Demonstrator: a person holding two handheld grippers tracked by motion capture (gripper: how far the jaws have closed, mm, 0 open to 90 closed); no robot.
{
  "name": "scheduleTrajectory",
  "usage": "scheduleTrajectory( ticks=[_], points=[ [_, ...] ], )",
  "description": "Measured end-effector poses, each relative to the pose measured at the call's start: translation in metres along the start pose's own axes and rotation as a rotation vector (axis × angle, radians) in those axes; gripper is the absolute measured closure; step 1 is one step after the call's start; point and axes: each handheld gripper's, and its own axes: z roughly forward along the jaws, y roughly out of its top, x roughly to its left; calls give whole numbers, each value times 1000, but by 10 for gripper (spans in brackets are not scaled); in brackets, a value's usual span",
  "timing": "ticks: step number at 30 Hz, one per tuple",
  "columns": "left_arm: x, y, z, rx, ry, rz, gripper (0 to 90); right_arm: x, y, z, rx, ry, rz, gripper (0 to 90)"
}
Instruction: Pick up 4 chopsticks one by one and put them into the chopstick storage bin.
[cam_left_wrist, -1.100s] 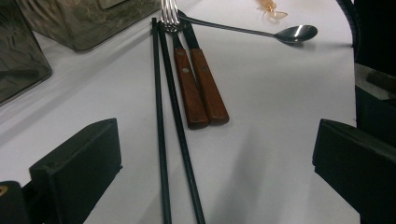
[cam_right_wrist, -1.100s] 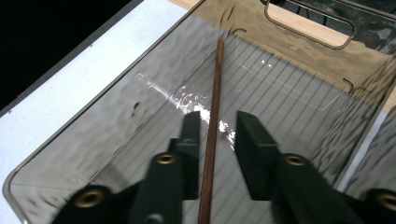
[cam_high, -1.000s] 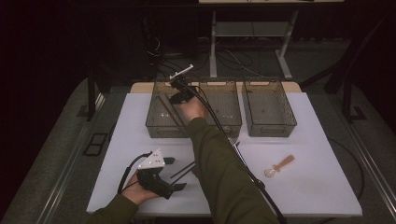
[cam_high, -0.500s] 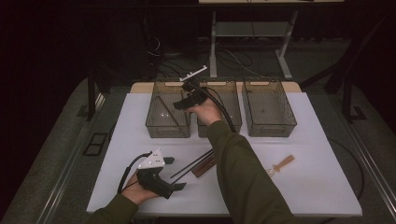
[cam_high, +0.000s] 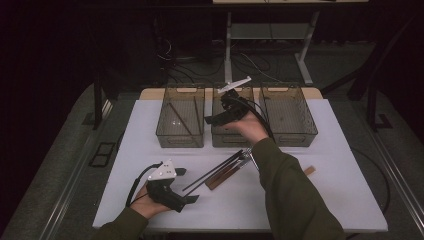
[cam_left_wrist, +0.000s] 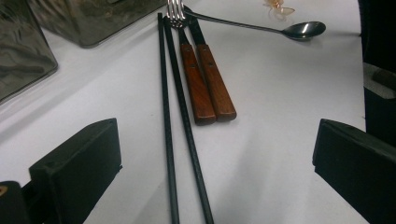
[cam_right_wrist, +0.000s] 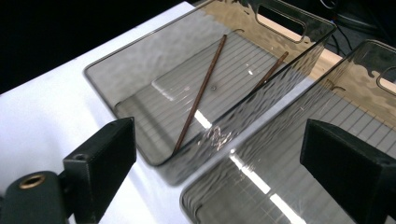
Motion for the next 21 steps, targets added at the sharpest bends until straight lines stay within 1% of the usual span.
scheduleTrajectory(
  ticks=[3,4,7,8,9,12,14,19,21],
  points=[
    [1,0,0,-1,2,-1,1,-1,-9,-12,-16,12,-8,103],
    [1,0,0,-2,1,-7,1,-1,-13,-16,-18,13,-13,103],
    [0,0,0,0,4,-9,1,-1,-26,-27,-32,13,-41,103],
    [-1,0,0,-2,7,-11,1,-1,-30,-31,-39,12,-40,103],
    [0,0,-1,10,9,0,2,-1,-36,-34,-47,13,-42,103],
    [-1,0,0,4,17,-9,1,-2,-53,-45,-58,17,-35,103],
    [0,0,0,7,22,-8,1,-3,-65,-52,-64,18,-38,103],
    [0,0,1,15,29,-6,1,-7,-88,-66,-78,10,-38,103],
    [0,0,1,16,32,-7,1,-9,-97,-73,-87,4,-23,103]
  ],
)
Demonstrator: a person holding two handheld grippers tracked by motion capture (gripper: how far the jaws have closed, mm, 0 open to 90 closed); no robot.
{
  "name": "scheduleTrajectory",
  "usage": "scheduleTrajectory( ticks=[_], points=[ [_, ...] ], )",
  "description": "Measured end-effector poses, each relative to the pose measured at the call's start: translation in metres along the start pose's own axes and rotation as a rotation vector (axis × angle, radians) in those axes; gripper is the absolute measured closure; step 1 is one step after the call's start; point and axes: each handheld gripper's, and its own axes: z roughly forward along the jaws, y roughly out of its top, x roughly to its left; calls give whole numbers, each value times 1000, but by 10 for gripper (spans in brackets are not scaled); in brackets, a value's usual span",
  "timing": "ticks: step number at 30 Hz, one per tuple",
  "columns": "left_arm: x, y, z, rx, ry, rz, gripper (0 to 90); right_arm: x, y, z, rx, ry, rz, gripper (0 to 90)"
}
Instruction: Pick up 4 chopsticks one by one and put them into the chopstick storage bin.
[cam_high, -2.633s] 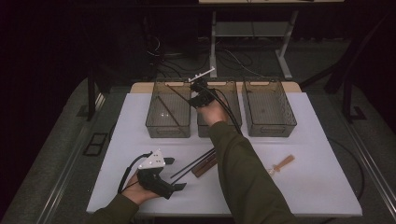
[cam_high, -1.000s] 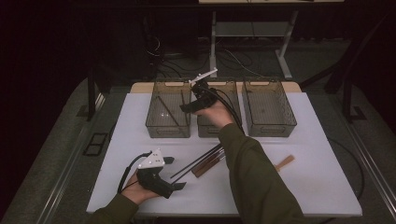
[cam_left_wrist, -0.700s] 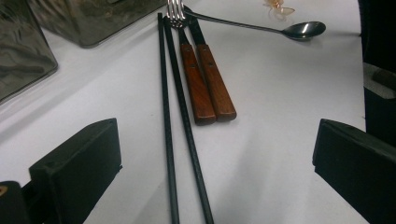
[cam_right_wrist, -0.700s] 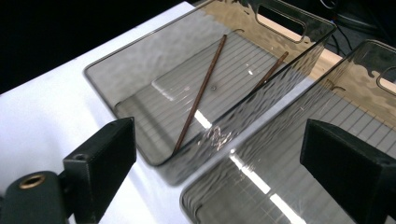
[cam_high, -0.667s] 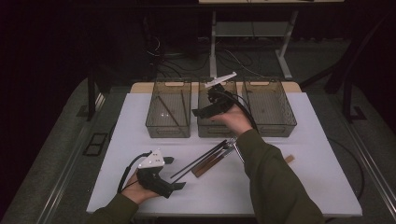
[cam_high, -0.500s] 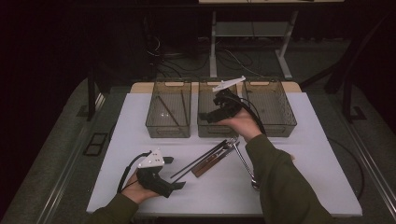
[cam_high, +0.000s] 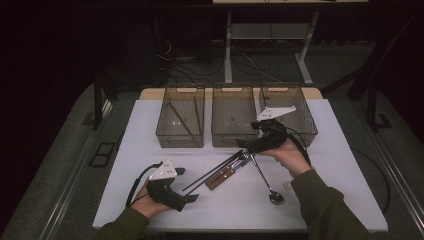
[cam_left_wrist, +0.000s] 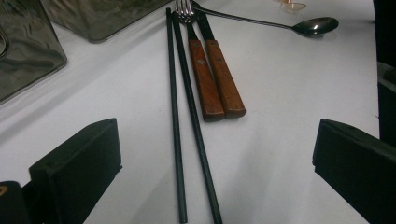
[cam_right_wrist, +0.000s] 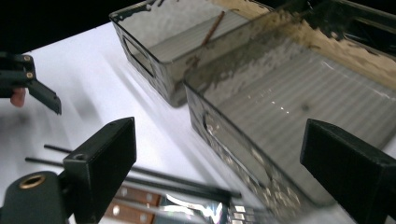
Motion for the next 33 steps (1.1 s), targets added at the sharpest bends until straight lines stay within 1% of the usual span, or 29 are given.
scheduleTrajectory(
  ticks=[2,7,10,15,17,19,21,24,27,33],
  points=[
    [0,0,0,-1,2,0,1,-1,-6,-5,-7,-2,10,103],
    [0,0,-1,-1,6,-1,1,-2,-21,-21,-25,-17,11,103],
    [1,-1,-1,-1,6,-5,1,-4,-31,-31,-28,-14,18,104],
    [1,-1,-1,1,7,5,1,-4,-46,-46,-40,-14,24,104],
    [0,-1,-1,-3,7,-10,2,-5,-52,-51,-52,-24,23,104],
    [1,-1,-1,-4,8,-11,2,-6,-58,-56,-54,-34,32,104],
    [1,-1,-2,-3,9,-8,2,-7,-66,-61,-62,-42,31,104],
    [1,-1,-2,-4,10,-8,2,-8,-77,-68,-83,-66,52,104],
    [1,-1,-3,-5,10,-7,2,-10,-87,-78,-95,-75,75,104],
    [1,-1,-3,-4,10,-4,2,-12,-107,-91,-98,-104,83,104]
  ],
)
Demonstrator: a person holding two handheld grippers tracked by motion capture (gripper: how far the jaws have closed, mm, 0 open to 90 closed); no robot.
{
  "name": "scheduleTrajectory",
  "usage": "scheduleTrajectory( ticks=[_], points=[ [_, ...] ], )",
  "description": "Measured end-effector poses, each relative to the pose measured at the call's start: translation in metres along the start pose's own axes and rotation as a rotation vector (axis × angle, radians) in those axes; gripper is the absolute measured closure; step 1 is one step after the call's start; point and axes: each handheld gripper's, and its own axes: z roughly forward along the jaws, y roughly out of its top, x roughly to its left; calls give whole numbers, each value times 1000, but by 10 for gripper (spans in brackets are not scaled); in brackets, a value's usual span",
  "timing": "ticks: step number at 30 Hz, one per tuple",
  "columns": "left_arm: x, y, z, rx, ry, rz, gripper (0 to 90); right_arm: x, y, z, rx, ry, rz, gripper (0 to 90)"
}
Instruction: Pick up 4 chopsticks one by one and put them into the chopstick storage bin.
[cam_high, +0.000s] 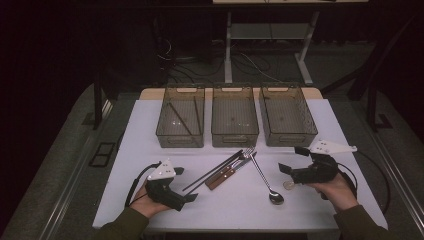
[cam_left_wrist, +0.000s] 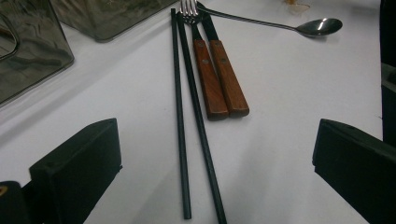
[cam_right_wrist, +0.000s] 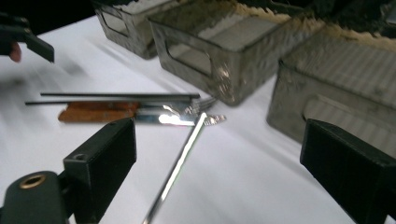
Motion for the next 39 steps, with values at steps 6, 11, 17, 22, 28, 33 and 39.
scheduleTrajectory(
  ticks=[6,11,17,22,28,33,39],
  points=[
    [0,0,0,1,2,0,2,-1,-19,-9,28,-4,11,104],
    [0,0,0,2,3,1,2,2,-30,-14,48,-2,14,104],
    [0,0,0,3,12,3,4,2,-41,-21,62,-8,15,104],
    [1,2,2,14,45,0,26,3,-49,-24,80,-15,14,104],
    [5,8,0,-6,94,3,142,4,-54,-23,103,-24,15,104],
    [11,15,5,-4,119,3,204,7,-55,-17,94,-24,11,104],
    [14,22,10,1,134,4,268,12,-53,-10,62,-17,22,104]
  ],
)
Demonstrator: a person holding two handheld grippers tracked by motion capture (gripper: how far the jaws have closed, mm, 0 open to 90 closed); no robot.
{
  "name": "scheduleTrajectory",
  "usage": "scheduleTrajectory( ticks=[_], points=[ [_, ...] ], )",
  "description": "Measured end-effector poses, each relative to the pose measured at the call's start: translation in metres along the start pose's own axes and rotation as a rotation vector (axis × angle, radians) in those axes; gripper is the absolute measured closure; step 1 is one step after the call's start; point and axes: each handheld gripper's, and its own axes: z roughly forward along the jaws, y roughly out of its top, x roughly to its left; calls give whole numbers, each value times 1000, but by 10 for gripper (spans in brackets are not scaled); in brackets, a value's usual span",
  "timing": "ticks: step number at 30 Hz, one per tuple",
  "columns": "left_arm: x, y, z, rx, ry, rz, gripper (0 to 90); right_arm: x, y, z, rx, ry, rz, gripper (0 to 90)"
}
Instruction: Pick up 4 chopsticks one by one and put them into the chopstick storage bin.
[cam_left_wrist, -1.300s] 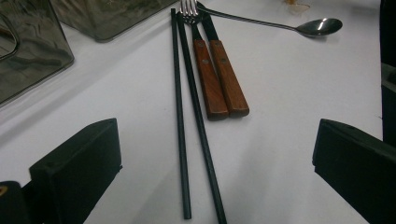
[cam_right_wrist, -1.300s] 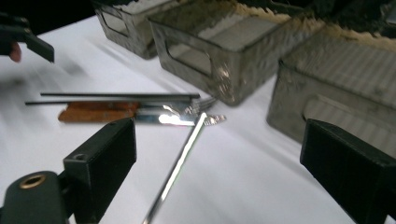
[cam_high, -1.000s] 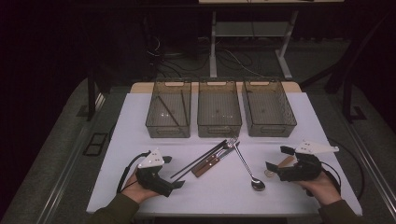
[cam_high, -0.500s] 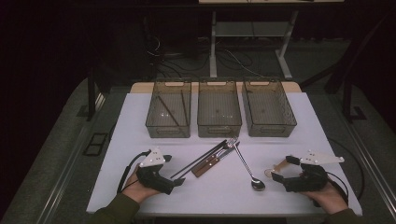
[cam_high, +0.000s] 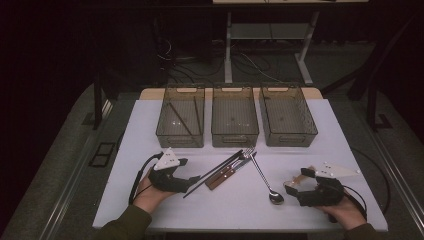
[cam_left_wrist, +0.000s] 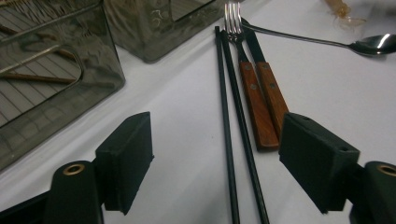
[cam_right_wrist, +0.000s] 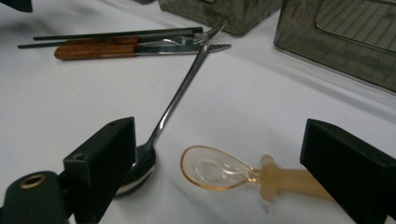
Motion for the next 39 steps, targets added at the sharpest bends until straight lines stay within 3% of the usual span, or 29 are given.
scheduleTrajectory(
  ticks=[7,27,33,39],
  points=[
    [1,10,13,14,-9,8,363,7,1,8,19,12,-15,103],
    [7,32,63,83,-87,-62,716,8,3,10,22,12,-21,104],
    [6,36,76,117,-92,-52,796,8,3,10,17,16,-20,104],
    [2,35,82,158,-82,-26,802,8,3,9,15,18,-22,104]
  ],
)
